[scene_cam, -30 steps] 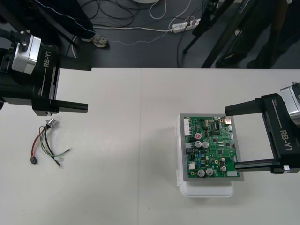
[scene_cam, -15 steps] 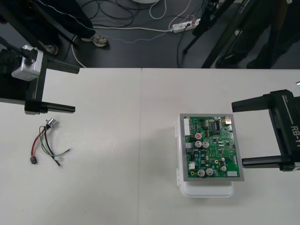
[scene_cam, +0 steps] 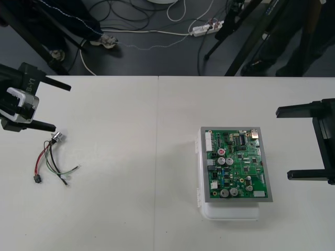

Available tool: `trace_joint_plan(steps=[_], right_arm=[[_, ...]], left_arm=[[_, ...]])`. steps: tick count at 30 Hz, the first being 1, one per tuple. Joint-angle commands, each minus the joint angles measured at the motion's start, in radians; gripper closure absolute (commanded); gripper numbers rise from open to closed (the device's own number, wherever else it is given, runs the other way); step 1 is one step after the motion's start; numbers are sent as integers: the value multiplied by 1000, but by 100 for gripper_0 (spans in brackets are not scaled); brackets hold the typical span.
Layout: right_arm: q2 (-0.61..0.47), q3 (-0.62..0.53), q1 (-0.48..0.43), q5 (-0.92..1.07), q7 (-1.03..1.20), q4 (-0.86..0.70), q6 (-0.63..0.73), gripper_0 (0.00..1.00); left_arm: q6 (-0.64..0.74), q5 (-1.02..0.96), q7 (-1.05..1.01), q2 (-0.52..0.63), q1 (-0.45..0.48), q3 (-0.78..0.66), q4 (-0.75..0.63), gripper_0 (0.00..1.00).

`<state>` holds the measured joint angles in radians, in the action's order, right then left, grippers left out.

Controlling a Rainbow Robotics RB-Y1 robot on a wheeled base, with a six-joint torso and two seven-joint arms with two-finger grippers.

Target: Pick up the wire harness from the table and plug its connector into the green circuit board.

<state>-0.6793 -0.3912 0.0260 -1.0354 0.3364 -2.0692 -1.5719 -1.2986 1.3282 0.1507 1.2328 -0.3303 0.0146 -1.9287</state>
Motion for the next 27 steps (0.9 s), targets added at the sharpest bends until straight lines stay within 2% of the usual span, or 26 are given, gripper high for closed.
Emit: trace_joint_plan(steps=[1,9,19,27], right_arm=[[-13,-58,-80,63,-57,-3,1,0],[18,-81,-126,107,-79,-23,1,0],[56,-64,-104,163,-73,-34,1,0],[66,-23,-98,155,-63,-32,1,0]], left_arm=[[-22,43,132,100,-16,30,5,14],[64,123,345,177,-49,139,5,14],[173,161,561,266,-125,326,22,15],[317,232,727,343,-220,528,40,14]])
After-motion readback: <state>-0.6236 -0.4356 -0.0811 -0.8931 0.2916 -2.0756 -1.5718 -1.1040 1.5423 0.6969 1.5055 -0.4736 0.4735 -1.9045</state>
